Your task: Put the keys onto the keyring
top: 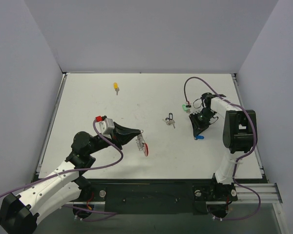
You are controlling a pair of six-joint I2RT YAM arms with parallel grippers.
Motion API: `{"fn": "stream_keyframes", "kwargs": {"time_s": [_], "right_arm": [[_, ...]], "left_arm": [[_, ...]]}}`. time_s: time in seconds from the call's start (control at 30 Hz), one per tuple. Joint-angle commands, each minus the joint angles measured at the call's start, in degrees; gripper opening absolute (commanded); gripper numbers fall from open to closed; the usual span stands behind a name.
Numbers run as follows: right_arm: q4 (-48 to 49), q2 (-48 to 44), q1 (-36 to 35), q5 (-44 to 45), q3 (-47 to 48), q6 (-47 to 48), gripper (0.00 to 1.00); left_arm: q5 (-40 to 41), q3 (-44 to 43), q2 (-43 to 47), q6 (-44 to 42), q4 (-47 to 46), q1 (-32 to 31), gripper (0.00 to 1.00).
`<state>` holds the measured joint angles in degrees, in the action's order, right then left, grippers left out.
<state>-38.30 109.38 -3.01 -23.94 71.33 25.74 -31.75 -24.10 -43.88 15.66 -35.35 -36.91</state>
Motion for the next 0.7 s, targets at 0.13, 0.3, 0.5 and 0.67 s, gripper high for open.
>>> {"fn": "stream_keyframes", "kwargs": {"time_s": [0.13, 0.3, 0.5, 0.67], "right_arm": [[-3.97, 0.22, -0.51, 0.21, 1.97, 0.45, 0.08], [-4.32, 0.22, -0.51, 0.30, 2.23, 0.63, 0.05], [-4.67, -0.13, -0.51, 0.04, 2.23, 0.72, 0.09], [-5.11, -0.57, -0.51, -0.58, 2.32, 1.24, 0.09]], "left_arm": [[-0.33, -0.42, 0.90, -0.02, -3.93, 0.34, 0.00], [-0.33, -0.42, 0.81, -0.10, -3.93, 0.26, 0.00], [-0.24, -0.42, 0.90, -0.10, -3.85, 0.34, 0.00], [-0.24, -0.42, 0.81, -0.10, -3.85, 0.26, 0.00]]}}
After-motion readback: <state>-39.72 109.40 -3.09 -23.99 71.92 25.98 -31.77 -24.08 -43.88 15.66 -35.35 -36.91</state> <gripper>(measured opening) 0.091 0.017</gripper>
